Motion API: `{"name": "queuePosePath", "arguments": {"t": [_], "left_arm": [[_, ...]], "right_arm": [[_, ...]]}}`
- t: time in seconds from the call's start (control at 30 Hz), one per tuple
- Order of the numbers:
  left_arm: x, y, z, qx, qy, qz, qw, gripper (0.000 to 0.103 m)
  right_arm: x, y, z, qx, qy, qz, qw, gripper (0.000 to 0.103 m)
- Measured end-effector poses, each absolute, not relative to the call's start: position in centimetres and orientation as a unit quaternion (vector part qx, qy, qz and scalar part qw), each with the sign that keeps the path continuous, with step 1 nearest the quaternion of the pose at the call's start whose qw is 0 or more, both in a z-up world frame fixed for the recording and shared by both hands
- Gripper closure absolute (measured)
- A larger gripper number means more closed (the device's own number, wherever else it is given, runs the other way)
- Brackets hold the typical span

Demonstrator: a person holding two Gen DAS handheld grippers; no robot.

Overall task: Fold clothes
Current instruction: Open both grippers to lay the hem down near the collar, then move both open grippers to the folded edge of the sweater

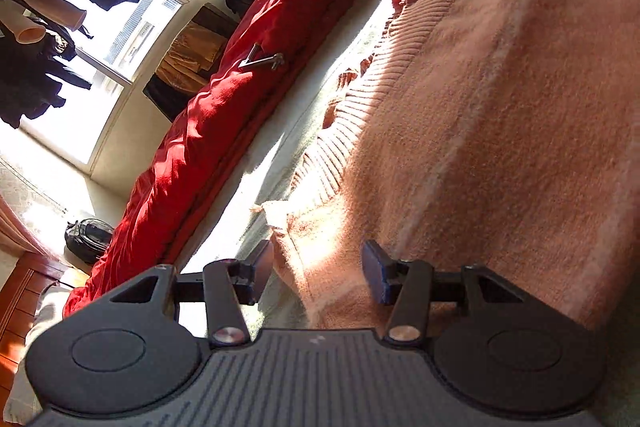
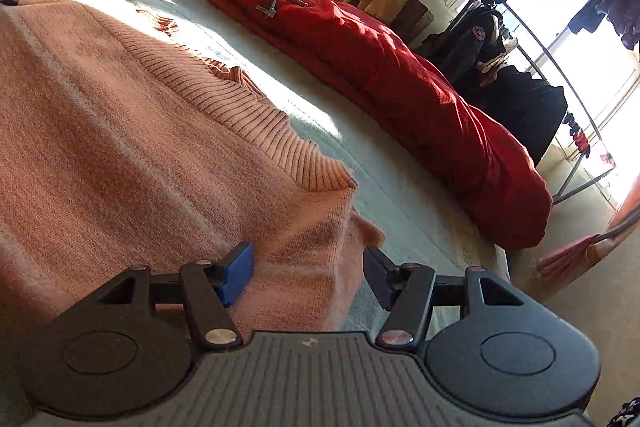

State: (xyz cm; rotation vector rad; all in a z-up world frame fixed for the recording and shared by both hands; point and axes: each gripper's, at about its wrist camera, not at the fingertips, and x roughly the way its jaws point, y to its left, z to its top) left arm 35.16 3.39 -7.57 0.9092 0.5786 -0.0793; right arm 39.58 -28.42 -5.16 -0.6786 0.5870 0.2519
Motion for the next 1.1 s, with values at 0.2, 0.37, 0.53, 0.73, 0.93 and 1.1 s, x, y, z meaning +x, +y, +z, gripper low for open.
{"name": "queuePosePath", "arguments": {"t": [0.2, 0.37, 0.53, 0.73, 0.93, 1.1], "left_arm": [[32.5, 3.9, -4.5, 0.335, 0.299, -0.073, 0.891, 0.052], [31.2, 4.9, -5.2, 0.235, 0.354, -0.109, 0.899, 0.048], [30.4, 7.7, -5.0, 0.173, 0.378, -0.091, 0.905, 0.044], [32.3, 8.4, -1.5, 0.088, 0.373, -0.137, 0.913, 0.045], [40.0, 8.8, -2.1, -0.052, 0.386, -0.177, 0.904, 0.045], [43.4, 11.4, -6.0, -0.093, 0.408, -0.126, 0.900, 0.045]], "right_arm": [[36.6, -31.3, -1.8, -0.199, 0.308, 0.161, 0.916, 0.037], [35.4, -32.1, -1.8, -0.103, 0.352, 0.217, 0.905, 0.036], [36.2, -34.6, -3.9, -0.017, 0.404, 0.205, 0.891, 0.036], [37.8, -34.2, -0.6, 0.013, 0.361, 0.216, 0.907, 0.036], [45.2, -33.0, -0.8, 0.074, 0.361, 0.208, 0.906, 0.038], [48.7, -34.1, -5.0, 0.079, 0.396, 0.163, 0.900, 0.054]]}}
